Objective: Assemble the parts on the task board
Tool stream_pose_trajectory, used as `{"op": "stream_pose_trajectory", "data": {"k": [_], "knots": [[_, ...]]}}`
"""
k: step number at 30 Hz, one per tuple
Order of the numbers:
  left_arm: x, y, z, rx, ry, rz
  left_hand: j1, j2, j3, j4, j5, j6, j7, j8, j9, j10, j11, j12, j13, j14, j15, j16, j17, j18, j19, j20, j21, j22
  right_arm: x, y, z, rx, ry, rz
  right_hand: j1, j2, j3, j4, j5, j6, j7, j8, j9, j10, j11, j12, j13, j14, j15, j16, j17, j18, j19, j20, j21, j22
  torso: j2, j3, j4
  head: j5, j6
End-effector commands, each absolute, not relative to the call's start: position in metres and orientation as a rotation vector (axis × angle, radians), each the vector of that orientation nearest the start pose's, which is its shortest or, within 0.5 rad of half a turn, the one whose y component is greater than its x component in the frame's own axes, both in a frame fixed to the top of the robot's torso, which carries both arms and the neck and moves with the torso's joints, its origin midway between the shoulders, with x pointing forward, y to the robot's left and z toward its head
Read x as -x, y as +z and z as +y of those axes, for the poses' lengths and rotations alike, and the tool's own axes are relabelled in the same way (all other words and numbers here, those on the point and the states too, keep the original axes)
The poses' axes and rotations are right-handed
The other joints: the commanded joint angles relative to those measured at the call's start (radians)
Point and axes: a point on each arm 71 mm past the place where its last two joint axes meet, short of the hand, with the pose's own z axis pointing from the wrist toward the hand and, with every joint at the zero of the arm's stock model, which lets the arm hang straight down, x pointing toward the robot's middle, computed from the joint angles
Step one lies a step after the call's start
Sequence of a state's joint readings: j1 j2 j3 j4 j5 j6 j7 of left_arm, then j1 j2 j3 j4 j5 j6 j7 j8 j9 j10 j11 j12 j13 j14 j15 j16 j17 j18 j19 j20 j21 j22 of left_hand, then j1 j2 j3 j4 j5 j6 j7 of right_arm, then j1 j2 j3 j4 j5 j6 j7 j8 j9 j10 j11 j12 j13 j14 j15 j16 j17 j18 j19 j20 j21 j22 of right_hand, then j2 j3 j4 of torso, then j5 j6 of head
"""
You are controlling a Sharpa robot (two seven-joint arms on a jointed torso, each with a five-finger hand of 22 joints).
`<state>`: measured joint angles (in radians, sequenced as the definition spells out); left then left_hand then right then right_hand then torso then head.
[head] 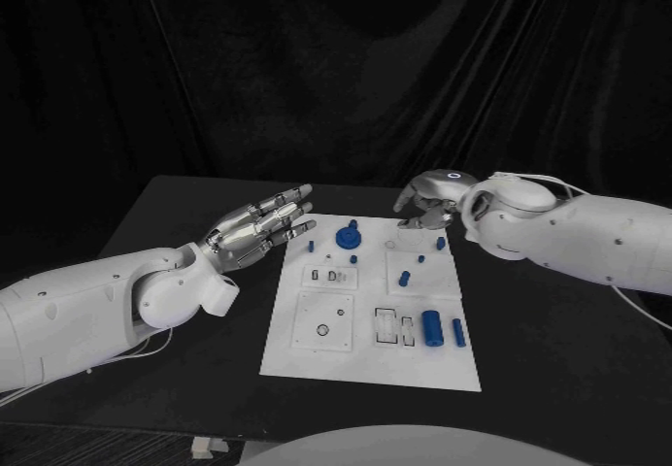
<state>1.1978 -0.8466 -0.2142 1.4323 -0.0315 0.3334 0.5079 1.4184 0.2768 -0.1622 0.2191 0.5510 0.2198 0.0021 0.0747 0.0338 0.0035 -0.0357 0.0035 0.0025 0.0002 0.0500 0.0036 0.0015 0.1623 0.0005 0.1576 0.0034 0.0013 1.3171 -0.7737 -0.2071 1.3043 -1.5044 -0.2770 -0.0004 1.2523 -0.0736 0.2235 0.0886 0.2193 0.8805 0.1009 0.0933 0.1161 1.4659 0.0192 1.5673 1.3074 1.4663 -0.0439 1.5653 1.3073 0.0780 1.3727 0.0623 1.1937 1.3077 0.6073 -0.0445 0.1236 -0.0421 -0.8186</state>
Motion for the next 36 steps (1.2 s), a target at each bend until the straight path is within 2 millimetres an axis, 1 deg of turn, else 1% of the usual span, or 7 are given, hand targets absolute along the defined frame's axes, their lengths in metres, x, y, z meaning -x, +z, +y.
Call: {"op": "stream_pose_trajectory", "data": {"k": [1,7,17,25,32,35,36], "knots": [[-0.457,-0.232,0.210,0.964,-2.059,1.730,0.007,0.002,0.001,-0.008,0.005,0.001,0.003,0.004,0.001,0.000,0.006,0.002,0.000,0.000,0.006,-0.004,-0.002,0.015,-0.001,0.008,-0.003,-0.001,-0.511,-0.186,-0.242,0.267,0.478,1.671,-0.003,-0.003,-0.008,0.003,-0.018,-0.010,-0.002,-0.007,-0.001,0.105,-0.011,0.004,0.263,0.105,-0.008,0.005,0.263,0.009,0.008,-0.001,0.009,0.079,-0.003,-0.0012,-0.0038,0.000,-0.001],[-0.456,-0.235,0.211,0.970,-2.058,1.732,0.007,0.002,0.001,-0.008,0.005,0.001,0.003,0.004,0.001,0.000,0.006,0.002,0.000,0.000,0.006,-0.004,-0.002,0.015,-0.001,0.008,-0.003,-0.001,-0.495,-0.182,-0.280,0.212,0.429,1.688,0.002,-0.006,-0.030,0.017,-0.061,-0.047,-0.010,-0.027,-0.009,0.105,-0.018,0.004,0.263,0.105,-0.015,0.005,0.263,0.005,0.021,-0.008,0.024,0.093,-0.010,-0.0035,-0.0097,-0.003,-0.007],[-0.454,-0.239,0.211,0.981,-2.057,1.736,0.007,0.001,0.001,-0.009,0.006,0.002,0.003,0.004,0.001,0.000,0.005,0.002,0.000,0.000,0.006,-0.004,-0.002,0.015,-0.001,0.008,-0.003,-0.001,-0.484,-0.209,-0.322,0.145,0.348,1.737,0.019,-0.009,-0.039,0.019,-0.060,-0.083,-0.021,-0.031,-0.018,0.105,-0.027,0.004,0.263,0.105,-0.021,0.005,0.263,0.004,0.024,-0.013,0.026,0.098,-0.013,-0.0046,-0.0152,-0.006,-0.010],[-0.452,-0.242,0.212,0.988,-2.057,1.737,0.007,0.001,0.001,-0.010,0.006,0.002,0.003,0.004,0.001,0.000,0.005,0.002,0.000,0.000,0.006,-0.004,-0.002,0.015,-0.001,0.008,-0.003,-0.001,-0.486,-0.229,-0.334,0.132,0.316,1.752,0.038,-0.010,-0.041,0.016,-0.058,-0.101,-0.023,-0.030,-0.023,0.105,-0.030,0.004,0.263,0.102,-0.025,-0.001,0.257,0.005,0.022,-0.017,0.019,0.097,-0.011,-0.0021,-0.0227,0.004,-0.009],[-0.451,-0.244,0.213,0.997,-2.054,1.738,0.007,0.001,0.002,-0.011,0.007,0.002,0.003,0.004,0.001,0.000,0.005,0.002,0.000,0.000,0.006,-0.004,-0.002,0.015,-0.001,0.008,-0.003,-0.001,-0.489,-0.240,-0.332,0.139,0.318,1.747,0.041,-0.011,-0.041,0.017,-0.058,-0.103,-0.023,-0.030,-0.024,0.105,-0.031,0.004,0.263,0.096,-0.025,-0.022,0.239,0.006,0.021,-0.017,0.017,0.096,-0.014,-0.0029,-0.0190,0.000,-0.011],[-0.450,-0.245,0.214,0.999,-2.054,1.739,0.007,0.001,0.002,-0.011,0.007,0.002,0.003,0.004,0.001,0.000,0.005,0.002,0.000,0.000,0.006,-0.004,-0.002,0.015,-0.001,0.008,-0.003,-0.001,-0.492,-0.243,-0.330,0.144,0.323,1.746,0.041,-0.011,-0.042,0.017,-0.058,-0.104,-0.023,-0.029,-0.024,0.105,-0.031,0.004,0.263,0.094,-0.025,-0.026,0.236,0.006,0.020,-0.018,0.016,0.096,-0.014,-0.0023,-0.0202,0.000,-0.012],[-0.450,-0.245,0.214,1.000,-2.053,1.739,0.007,0.001,0.002,-0.011,0.007,0.002,0.003,0.004,0.001,0.000,0.005,0.002,0.000,0.000,0.006,-0.004,-0.002,0.015,-0.001,0.008,-0.003,-0.001,-0.493,-0.245,-0.329,0.145,0.325,1.746,0.041,-0.010,-0.042,0.018,-0.058,-0.104,-0.022,-0.029,-0.024,0.105,-0.030,0.004,0.263,0.094,-0.026,-0.028,0.233,0.007,0.019,-0.018,0.013,0.095,-0.014,-0.0027,-0.0174,-0.004,-0.010]]}}
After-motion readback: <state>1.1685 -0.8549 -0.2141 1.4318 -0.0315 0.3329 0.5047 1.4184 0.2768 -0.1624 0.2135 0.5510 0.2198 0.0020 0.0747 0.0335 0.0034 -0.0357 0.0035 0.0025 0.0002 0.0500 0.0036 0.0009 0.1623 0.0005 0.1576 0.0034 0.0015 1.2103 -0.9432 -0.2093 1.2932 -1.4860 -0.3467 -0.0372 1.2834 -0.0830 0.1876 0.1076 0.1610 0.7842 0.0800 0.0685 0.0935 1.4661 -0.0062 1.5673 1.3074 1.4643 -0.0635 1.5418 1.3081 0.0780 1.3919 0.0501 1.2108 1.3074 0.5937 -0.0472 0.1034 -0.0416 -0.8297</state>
